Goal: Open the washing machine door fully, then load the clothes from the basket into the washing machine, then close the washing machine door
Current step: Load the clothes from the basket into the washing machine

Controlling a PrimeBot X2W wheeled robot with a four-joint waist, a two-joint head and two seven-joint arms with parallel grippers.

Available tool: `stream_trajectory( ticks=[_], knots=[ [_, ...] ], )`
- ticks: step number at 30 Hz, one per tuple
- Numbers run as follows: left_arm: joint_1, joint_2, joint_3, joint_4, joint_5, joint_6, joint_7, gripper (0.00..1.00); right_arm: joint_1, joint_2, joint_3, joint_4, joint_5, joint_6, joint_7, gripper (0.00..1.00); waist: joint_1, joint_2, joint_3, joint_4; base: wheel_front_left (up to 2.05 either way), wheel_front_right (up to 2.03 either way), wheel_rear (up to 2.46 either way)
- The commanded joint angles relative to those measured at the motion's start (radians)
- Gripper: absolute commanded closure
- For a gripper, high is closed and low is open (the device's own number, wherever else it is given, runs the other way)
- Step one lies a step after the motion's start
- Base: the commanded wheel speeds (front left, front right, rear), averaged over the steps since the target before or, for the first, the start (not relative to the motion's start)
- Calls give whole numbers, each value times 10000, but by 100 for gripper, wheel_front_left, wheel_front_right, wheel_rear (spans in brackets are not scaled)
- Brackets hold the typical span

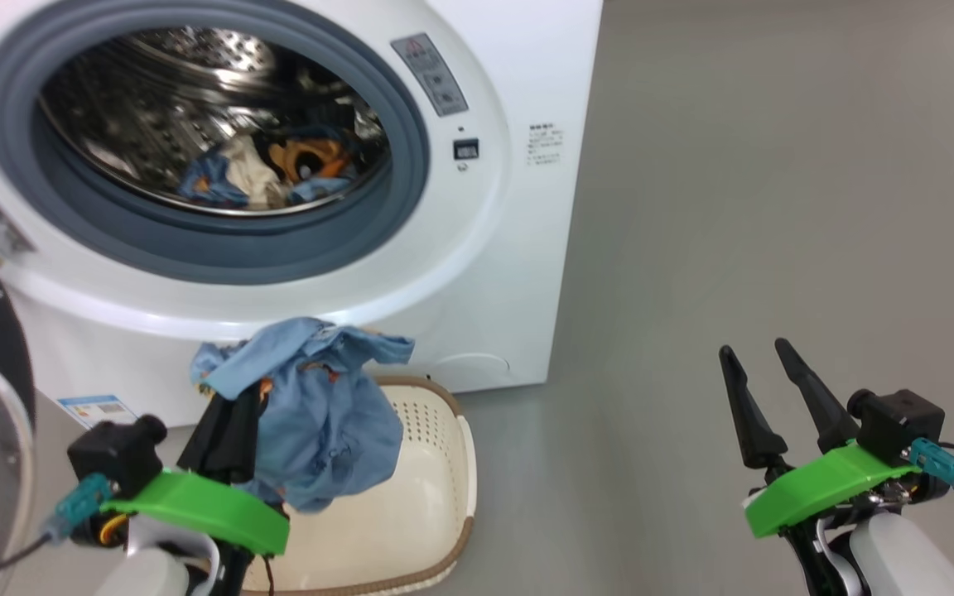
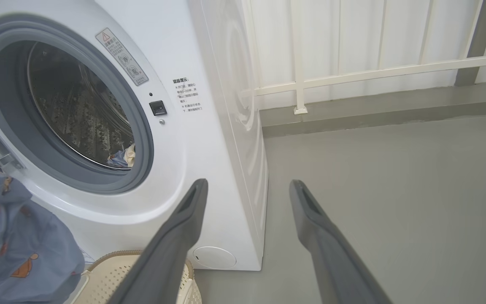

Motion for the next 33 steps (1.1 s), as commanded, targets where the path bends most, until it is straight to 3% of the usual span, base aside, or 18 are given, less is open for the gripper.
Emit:
stream_trajectory(
  ticks=[1, 9, 17, 27, 33],
  knots=[
    [95, 382, 441, -598, 190, 205, -106, 100, 99, -168, 211, -182, 108, 44, -80, 0, 1, 0, -522, 337, 0, 0, 0],
    [733, 647, 500, -1832, 370, 840, -53, 100, 226, -303, 318, -237, 181, 44, -80, 0, 1, 0, -587, 353, 0, 0, 0],
    [734, 782, 659, -2112, 466, 1097, -57, 100, 99, -414, 456, -270, 188, 44, -80, 0, 1, 0, -397, 203, 0, 0, 0],
    [-601, 677, 997, -1257, 703, 795, -86, 100, -208, -526, 534, -525, 17, 44, -80, 0, 1, 0, 248, -49, 0, 0, 0],
    [-2166, 690, 1376, 82, 896, 299, -99, 100, -614, -479, 562, -1037, -295, 44, -80, 0, 1, 0, 1163, -458, 0, 0, 0]
  ],
)
